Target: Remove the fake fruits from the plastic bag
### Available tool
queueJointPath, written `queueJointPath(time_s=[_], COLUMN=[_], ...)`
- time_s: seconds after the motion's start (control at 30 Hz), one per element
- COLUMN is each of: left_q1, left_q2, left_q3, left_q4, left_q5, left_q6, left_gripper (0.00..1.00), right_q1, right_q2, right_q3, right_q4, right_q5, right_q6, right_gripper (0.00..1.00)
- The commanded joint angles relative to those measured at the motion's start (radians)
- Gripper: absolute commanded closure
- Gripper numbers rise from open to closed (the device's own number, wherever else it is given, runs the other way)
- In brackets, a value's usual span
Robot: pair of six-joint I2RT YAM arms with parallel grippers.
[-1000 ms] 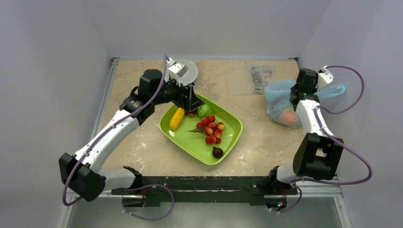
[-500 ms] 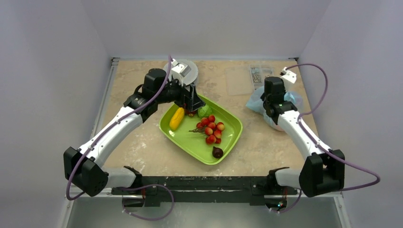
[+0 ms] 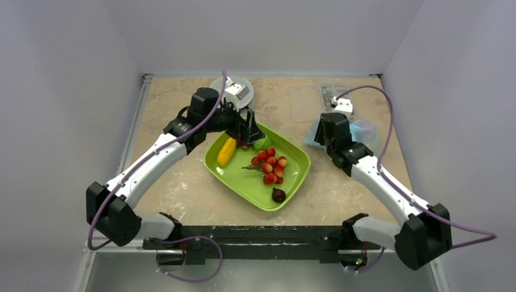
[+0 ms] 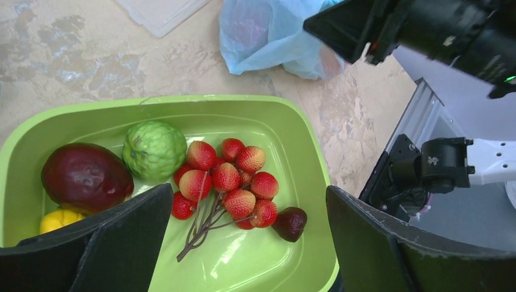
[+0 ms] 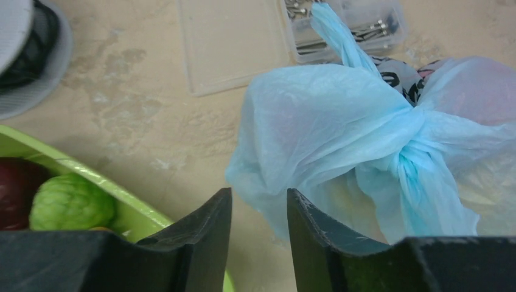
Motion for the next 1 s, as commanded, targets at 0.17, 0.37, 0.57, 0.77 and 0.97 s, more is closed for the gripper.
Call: queueJointPath(time_s=[0.17,0.37,0.57,0.77,0.97], left_q1=[-0.143,-0.232,-0.343,-0.399,-0.412], left_q2=[0.017,0.068,0.299,0.546,0.792], left_q3=[-0.001,-0.015,0.245,0.574,0.928], left_q4=[0.006,0.131,0.068,-0.018,-0.124], left_q5=[-0.113,-0.174,-0.309,-0.431,-0.472], left_q6=[0.128,0.035,-0.014,-0.070,-0.041], left_gripper=[0.04,0.03,0.05,0.05,0.03], right_q1=[0.001,-0.031,-0.271,-0.562,-0.583], right_q2=[-0.161,-0.205,-0.094,-0.020,-0.013], right_q3=[0.158,0.208,0.299,0.261,0.158], right_q4=[-0.155,-0.093,-0.095,-0.078,-0.072], right_q5=[-0.107,-0.008,-0.163,-0.482,-0.648], right_q6=[-0.003,-0.011,0.084,0.180,0.214], right_gripper=[0.45,0.30,0.33,0.48,0.75])
